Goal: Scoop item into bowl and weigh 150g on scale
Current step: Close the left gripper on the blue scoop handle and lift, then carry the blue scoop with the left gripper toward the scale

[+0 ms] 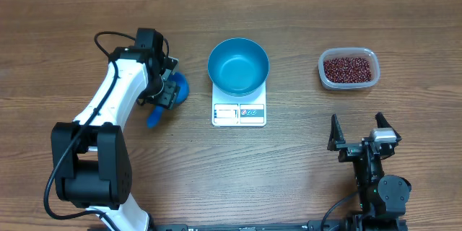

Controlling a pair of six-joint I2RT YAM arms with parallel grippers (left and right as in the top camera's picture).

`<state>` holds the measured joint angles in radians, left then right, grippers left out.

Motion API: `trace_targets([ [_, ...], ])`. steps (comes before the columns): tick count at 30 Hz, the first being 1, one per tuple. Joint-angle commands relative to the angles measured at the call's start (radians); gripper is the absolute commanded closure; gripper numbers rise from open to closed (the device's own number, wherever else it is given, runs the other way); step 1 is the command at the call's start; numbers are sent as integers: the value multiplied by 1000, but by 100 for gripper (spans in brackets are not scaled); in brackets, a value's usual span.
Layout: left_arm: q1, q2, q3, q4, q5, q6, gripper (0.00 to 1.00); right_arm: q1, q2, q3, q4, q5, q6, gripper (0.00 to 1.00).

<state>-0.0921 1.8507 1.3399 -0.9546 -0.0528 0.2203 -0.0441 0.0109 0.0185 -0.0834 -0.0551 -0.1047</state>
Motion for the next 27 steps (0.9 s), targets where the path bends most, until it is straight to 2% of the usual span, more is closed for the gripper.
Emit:
trace_targets([
  [1, -14, 2, 48, -13, -2, 36, 28, 6, -8, -11, 3, 2, 4, 0],
  [6, -14, 3, 43, -21, 5, 55, 28, 6, -8, -11, 3, 2, 4, 0],
  [9, -14, 3, 41, -41, 74, 102, 28, 6, -8, -11, 3, 2, 4, 0],
  [12, -14, 3, 41, -46, 104, 89, 29, 6, -8, -11, 3, 2, 4, 0],
  [16, -20, 2, 41, -55, 98, 21, 29, 6, -8, -11, 3, 2, 4, 0],
  [21, -51, 2, 54, -61, 16, -76, 33, 6, -8, -11, 3, 2, 4, 0],
  [27, -91, -3, 93, -73, 19, -122, 32, 6, -8, -11, 3, 2, 4, 0],
])
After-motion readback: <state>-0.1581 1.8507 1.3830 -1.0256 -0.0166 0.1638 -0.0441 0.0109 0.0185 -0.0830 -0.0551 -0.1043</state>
